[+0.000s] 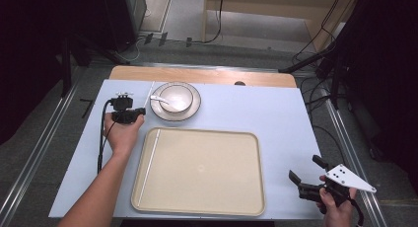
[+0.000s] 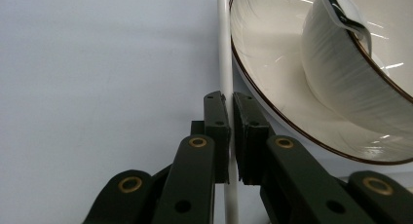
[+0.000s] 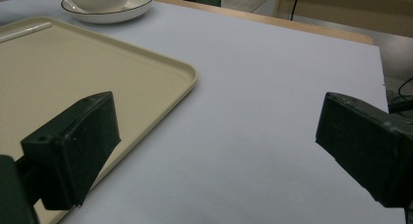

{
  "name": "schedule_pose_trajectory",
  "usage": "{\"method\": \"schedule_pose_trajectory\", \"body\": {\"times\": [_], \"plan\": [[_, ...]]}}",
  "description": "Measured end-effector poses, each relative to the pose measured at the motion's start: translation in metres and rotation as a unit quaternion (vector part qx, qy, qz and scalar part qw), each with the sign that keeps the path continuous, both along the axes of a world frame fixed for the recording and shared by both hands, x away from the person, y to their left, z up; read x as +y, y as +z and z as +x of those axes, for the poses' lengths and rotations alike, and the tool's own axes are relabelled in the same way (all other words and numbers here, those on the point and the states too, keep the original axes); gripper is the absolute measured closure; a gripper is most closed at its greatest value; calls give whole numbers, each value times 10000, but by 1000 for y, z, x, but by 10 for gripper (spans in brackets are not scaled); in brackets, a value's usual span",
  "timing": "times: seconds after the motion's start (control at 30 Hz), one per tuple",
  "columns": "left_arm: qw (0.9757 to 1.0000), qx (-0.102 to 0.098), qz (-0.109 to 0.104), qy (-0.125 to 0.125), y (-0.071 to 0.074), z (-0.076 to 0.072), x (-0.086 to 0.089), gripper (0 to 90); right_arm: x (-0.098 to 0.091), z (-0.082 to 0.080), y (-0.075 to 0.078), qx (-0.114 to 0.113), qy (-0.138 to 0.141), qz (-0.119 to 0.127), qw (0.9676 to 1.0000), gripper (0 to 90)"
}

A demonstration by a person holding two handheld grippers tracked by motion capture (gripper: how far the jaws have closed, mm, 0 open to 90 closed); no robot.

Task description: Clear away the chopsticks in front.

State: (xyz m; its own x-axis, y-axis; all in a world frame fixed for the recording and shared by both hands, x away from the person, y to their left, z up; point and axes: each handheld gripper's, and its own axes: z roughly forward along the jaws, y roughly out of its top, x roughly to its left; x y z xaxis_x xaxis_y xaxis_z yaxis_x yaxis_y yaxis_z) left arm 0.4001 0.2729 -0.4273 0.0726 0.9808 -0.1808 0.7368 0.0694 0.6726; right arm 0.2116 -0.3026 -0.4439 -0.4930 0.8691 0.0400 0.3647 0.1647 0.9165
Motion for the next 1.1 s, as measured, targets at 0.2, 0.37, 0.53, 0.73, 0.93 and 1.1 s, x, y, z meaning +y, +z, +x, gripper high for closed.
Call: {"method": "schedule_pose_trajectory", "body": {"times": [0.2, 0.37, 0.53, 0.73, 0.93, 1.1], "plan": [[9999, -118, -100, 17, 2, -14, 4, 862, 1, 0, 1, -23, 33, -22, 10000, 24], [9998, -146, -159, -26, 4, -27, 3, 863, 2, -1, 1, -29, 20, -26, 10000, 24], [9997, -122, -216, -25, 6, -40, 3, 863, 2, -1, 1, -32, 34, -27, 10000, 23], [9995, -133, -265, -53, 8, -58, 3, 863, 3, -1, 2, -38, 44, -13, 10000, 23], [9995, -161, -270, -104, 10, -75, 3, 863, 4, -1, 3, -41, 49, -19, 10000, 24], [9993, -148, -307, -120, 10, -88, 3, 863, 5, -1, 3, -45, 52, -33, 10000, 23]]}}
